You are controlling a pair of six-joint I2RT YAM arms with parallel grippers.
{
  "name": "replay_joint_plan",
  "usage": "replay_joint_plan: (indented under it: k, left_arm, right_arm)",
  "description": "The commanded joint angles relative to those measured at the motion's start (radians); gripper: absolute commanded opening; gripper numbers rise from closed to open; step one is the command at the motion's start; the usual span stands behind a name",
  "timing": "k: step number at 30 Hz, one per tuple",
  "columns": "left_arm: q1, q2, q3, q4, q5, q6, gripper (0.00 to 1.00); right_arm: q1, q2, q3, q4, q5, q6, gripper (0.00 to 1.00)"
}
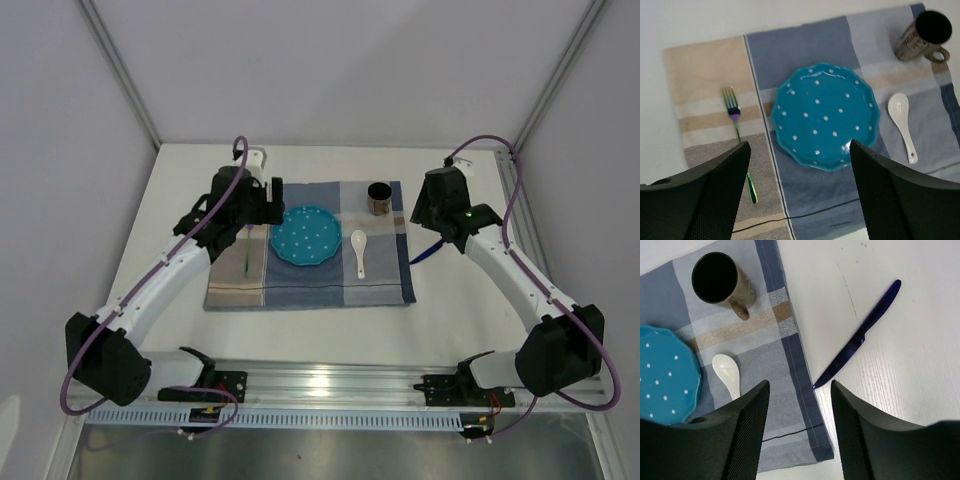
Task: Set the dinner table for one person
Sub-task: Pick up the knife at the center of the board.
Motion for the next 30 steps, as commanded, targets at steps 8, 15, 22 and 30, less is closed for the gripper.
replay_joint_plan:
  k: [8, 15, 22, 30]
  left_arm:
    - [-0.037, 0.078, -0.060, 0.282, 0.639, -0.179, 0.77]
    - [-0.155, 0.207, 0.075, 0.118, 0.502, -0.094, 0.74]
    - [-0.259, 0.117, -0.025, 0.075, 0.285, -0.098, 0.74]
    - [-0.317, 0.112, 0.018, 0.009, 0.220, -0.061, 0.74]
  right_arm:
    - [-0.150, 0.109, -0.081, 0.042, -0.117, 0.117, 0.52]
    - [-0.170, 0.265, -0.086, 0.044, -0.080, 0.141, 0.50]
    - [-0.173, 0.354, -0.035, 0.039, -0.020, 0.140, 0.50]
    - [-0.208, 0.440, 0.031, 0.024, 0.026, 0.132, 0.48]
